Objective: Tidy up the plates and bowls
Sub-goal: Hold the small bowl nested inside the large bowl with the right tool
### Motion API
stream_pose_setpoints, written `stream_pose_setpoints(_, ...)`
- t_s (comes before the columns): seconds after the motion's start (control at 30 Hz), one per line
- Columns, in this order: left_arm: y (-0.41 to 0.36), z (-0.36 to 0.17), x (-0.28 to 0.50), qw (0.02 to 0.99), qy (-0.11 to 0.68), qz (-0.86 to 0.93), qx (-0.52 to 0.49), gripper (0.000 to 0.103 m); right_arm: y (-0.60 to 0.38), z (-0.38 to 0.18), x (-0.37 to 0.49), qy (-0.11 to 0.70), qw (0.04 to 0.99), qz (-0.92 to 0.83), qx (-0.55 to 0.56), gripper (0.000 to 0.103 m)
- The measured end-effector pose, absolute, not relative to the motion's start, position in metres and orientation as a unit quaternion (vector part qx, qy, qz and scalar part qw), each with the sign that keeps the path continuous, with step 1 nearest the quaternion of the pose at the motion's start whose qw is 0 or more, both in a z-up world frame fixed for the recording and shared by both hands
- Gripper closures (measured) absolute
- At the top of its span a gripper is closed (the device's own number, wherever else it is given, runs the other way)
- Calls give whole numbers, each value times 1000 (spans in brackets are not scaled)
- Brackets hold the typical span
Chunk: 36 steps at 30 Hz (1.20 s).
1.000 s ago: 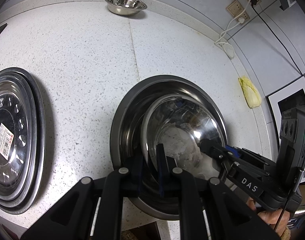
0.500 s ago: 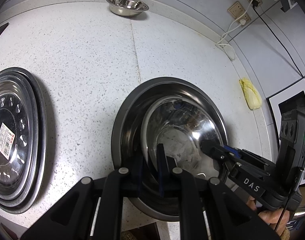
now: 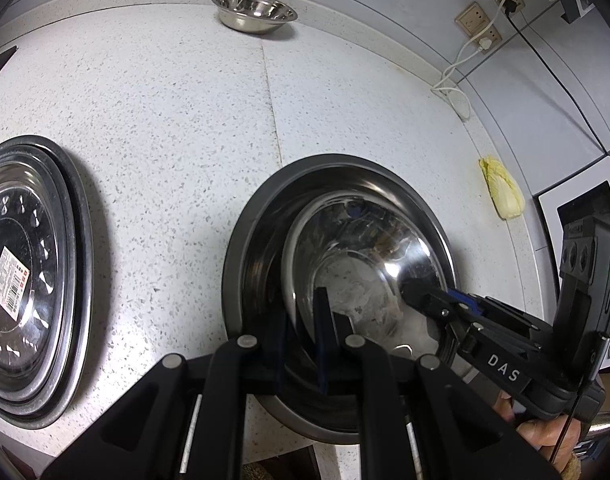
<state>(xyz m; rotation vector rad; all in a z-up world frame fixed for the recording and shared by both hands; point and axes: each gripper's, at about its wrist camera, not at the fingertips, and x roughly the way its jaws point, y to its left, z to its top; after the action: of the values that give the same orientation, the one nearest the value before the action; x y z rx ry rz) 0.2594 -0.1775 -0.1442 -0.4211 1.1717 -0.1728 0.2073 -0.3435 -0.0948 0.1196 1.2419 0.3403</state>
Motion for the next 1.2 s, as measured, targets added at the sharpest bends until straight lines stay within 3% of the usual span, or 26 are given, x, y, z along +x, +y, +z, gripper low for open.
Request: stream_pose_setpoints(1.2,-177,-151,258,812,547,-81,-188,91,-343,-94,208,578,799,159,55,90)
